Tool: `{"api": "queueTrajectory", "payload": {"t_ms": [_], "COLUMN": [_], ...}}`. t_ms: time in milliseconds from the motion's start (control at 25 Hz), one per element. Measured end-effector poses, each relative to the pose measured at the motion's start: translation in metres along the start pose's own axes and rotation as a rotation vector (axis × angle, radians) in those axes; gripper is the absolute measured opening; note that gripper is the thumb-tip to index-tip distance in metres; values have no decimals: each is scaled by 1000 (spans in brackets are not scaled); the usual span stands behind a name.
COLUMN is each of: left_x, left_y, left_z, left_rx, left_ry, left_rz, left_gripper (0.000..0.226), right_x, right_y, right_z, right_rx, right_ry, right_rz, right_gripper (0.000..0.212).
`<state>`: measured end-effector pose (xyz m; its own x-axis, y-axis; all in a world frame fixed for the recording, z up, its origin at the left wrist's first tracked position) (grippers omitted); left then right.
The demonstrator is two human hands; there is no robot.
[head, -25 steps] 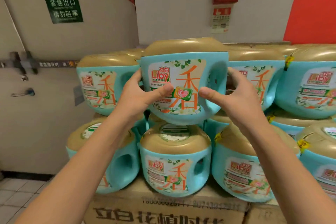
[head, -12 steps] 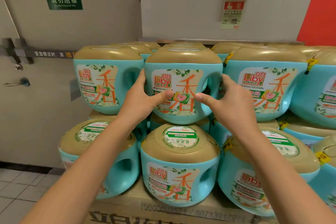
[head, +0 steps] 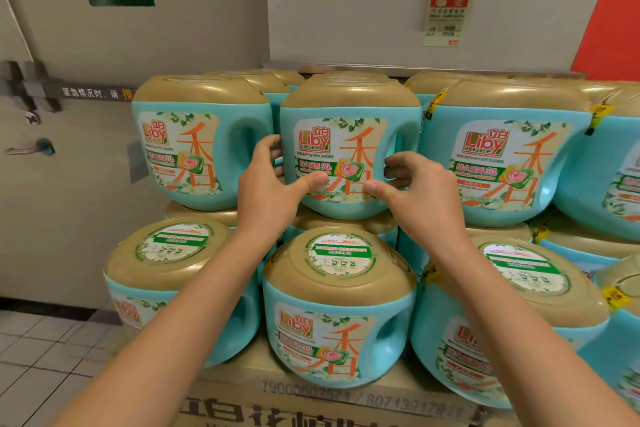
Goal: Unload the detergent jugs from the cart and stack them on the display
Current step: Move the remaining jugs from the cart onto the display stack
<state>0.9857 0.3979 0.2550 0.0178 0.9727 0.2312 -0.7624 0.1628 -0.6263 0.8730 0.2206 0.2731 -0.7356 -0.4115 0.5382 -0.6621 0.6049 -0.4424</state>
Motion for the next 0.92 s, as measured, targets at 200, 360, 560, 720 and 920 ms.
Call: {"api": "queueTrajectory", "payload": {"t_ms": [200, 360, 560, 720, 920], "left_x": [-4, 0, 2, 1, 6], "left_y": [2, 4, 8, 10, 11], "left_z": [-1, -2, -2, -3, 3], "left_rx": [5, 4, -1, 10, 40], "left_ry": [47, 45, 81, 103, 27], "left_rz": [37, 77, 107, 93, 18], "left_gripper": [82, 80, 80, 79, 76], "right_x": [-3, -5, -8, -9, -8], "right_y": [-2, -1, 0, -1, 1], "right_z": [1, 0, 0, 0, 1], "right_rx": [10, 13, 13, 12, -17], "right_ry": [1, -45, -78, -56, -64], "right_rz": [8, 9, -7, -31, -59], "right_gripper": [46, 50, 48, 46, 44]}}
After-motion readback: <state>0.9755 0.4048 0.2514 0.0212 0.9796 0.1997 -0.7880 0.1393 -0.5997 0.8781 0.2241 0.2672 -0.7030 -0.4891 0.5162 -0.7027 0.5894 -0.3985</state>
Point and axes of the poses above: each hand's wrist, its own y-axis away from the middle knuckle, its own x-axis out of the back of the hand, z = x × y, the point moved 6 cm from there along -y, towards the middle knuckle, and after that the axes turned 8 degrees about -x, right-handed, at the moved point
